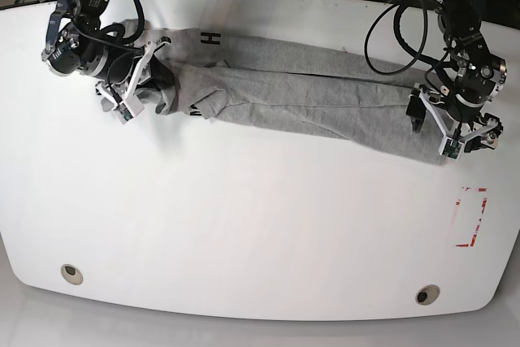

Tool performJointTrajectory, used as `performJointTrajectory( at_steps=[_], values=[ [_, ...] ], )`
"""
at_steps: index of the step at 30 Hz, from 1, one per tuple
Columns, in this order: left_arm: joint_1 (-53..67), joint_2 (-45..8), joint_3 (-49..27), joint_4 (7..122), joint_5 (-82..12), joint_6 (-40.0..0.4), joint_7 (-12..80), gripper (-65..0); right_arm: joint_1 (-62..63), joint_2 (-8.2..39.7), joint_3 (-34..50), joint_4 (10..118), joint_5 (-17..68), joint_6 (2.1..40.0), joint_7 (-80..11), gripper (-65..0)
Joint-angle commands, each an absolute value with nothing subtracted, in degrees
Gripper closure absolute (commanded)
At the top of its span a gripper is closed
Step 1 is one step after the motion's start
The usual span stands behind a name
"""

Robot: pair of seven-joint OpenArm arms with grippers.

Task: Layout the t-shirt on the table in an organized manner, then fold the t-shirt properly
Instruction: 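Pull the folded shirt straight with both grippers holding its ends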

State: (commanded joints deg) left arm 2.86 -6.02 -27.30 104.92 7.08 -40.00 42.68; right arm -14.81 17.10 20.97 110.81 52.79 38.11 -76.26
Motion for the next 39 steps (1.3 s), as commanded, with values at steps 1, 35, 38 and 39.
performJointTrajectory(
  at_steps=[1,35,38,39],
  values=[
    [2.86,-6.02,-27.30,104.92,7.08,-40.00,42.68,-65.0,-15.34,17.10,20.88,110.81,53.23,38.11,-76.35,0.0],
    [2.51,-6.29,-27.30,104.66,7.08,-40.00,42.68,-65.0,-23.08,30.11,18.68,112.13,54.02,37.93,-76.26,-44.5],
    [2.51,-6.29,-27.30,103.96,7.08,-40.00,42.68,-65.0,-23.25,31.34,19.12,114.42,54.20,38.02,-76.26,-52.3],
    [2.51,-6.29,-27.21,103.52,7.08,-40.00,42.68,-65.0,-23.08,31.60,19.12,114.68,54.37,38.02,-76.26,-52.9]
  ],
)
